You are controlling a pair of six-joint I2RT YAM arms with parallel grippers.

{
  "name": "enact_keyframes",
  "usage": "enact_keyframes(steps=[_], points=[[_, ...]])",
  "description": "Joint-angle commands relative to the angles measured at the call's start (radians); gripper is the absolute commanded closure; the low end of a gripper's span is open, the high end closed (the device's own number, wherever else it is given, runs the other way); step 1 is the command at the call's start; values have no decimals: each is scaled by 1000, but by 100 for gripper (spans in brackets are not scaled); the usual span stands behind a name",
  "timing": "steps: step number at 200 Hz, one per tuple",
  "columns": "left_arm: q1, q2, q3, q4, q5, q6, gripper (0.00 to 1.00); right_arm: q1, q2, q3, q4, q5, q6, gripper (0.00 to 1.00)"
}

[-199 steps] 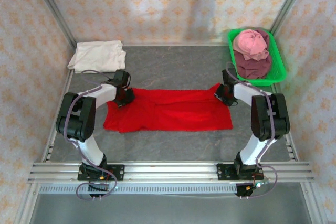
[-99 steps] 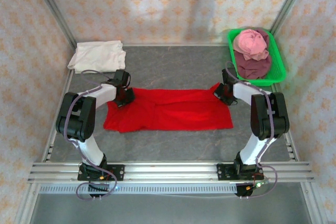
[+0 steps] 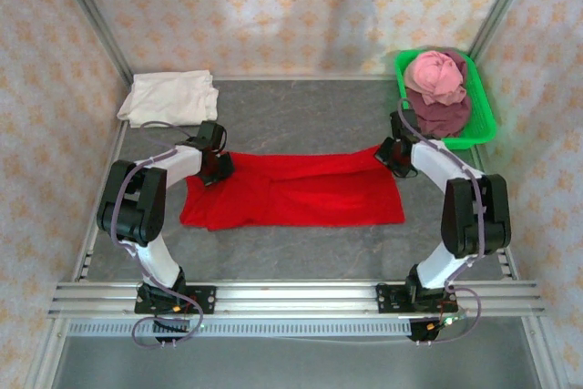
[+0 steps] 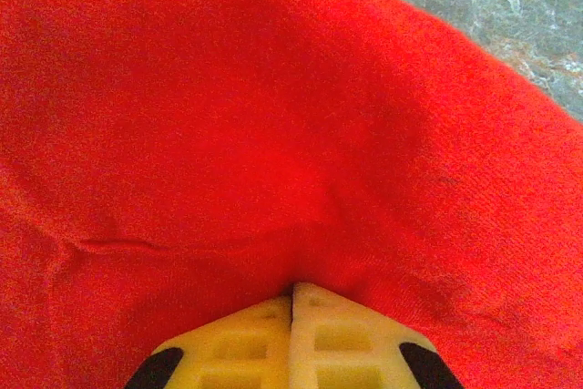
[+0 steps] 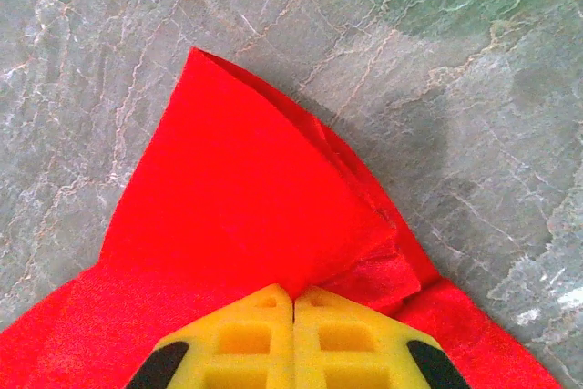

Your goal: Fold and stack the t-shirts

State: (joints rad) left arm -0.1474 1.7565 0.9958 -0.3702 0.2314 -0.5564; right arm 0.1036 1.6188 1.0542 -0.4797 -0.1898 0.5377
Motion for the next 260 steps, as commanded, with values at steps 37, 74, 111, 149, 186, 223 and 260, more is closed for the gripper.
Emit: enact_keyframes(steps=[37, 74, 111, 149, 186, 223, 260], points=[[0, 69, -41, -39, 5, 0, 100, -12, -43, 27, -117, 57, -42, 100], [0, 67, -39, -42, 3, -2, 100, -14, -18, -2, -121, 78, -53, 100], [0, 59, -33, -54, 1, -2, 100, -19, 11, -20, -127, 66, -68, 82], [0, 53, -26, -60, -3, -6, 100, -19, -50, 24, -185, 66, -84, 80], [0, 55, -20, -58, -6, -10, 100, -9, -78, 52, -189, 71, -115, 79], [0, 69, -20, -50, -16, -21, 100, 72, 43, 132, -173, 110, -151, 87], [0, 82, -27, -39, -21, -38, 100, 96, 220, 235, -166, 167, -176, 100]])
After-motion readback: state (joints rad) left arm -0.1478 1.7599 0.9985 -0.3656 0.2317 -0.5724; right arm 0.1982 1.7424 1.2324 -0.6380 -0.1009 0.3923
